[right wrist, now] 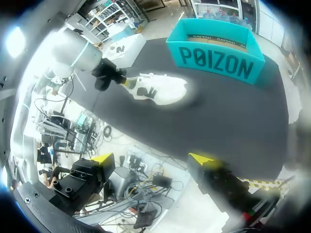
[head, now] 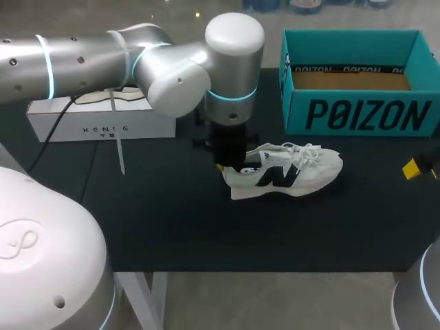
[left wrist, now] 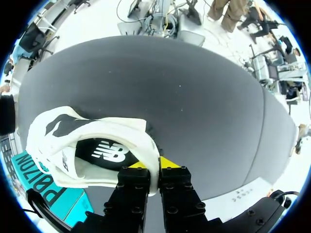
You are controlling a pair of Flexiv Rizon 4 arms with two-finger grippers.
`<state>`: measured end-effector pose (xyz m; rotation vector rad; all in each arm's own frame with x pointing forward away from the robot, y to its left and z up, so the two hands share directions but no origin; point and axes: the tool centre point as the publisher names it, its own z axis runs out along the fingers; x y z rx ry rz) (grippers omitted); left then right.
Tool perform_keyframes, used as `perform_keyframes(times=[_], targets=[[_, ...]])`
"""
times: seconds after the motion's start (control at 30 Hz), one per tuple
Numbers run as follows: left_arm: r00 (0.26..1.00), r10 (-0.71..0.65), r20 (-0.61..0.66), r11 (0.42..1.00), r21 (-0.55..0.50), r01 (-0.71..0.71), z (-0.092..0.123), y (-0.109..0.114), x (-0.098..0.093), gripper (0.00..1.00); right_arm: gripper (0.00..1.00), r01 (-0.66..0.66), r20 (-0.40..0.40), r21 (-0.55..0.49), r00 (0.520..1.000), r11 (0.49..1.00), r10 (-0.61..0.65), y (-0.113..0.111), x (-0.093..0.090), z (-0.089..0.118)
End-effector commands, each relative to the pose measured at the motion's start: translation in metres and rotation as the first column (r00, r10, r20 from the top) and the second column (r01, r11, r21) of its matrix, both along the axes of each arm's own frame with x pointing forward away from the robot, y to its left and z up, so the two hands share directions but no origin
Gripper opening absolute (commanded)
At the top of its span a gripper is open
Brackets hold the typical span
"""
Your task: Take the shoe out of the shoebox, open the shoe tongue, remove and reinsert the insole, then place the shoe into the shoebox
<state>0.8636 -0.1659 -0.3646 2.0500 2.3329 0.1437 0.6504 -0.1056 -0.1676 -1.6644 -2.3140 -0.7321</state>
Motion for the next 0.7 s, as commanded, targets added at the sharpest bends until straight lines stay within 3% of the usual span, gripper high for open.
perform_keyframes(times=[0.03, 0.33, 0.7], targets=[[1.0, -0.009, 0.012, 1.0, -0.002, 0.009, 0.004, 0.001, 0.008, 0.0, 1.0, 0.0, -0.004, -0.002, 1.0, 1.0, 0.0, 0.0, 0.002, -0.001], [0.999, -0.023, 0.037, 1.0, 0.003, 0.022, 0.013, -0.001, 0.013, 0.0, 1.0, 0.0, -0.004, -0.002, 1.0, 1.0, 0.0, 0.0, 0.002, -0.001], [0.999, -0.033, 0.017, 0.999, 0.017, 0.033, 0.003, -0.002, 0.01, 0.0, 1.0, 0.0, -0.004, -0.002, 1.0, 1.0, 0.0, 0.0, 0.002, -0.001]])
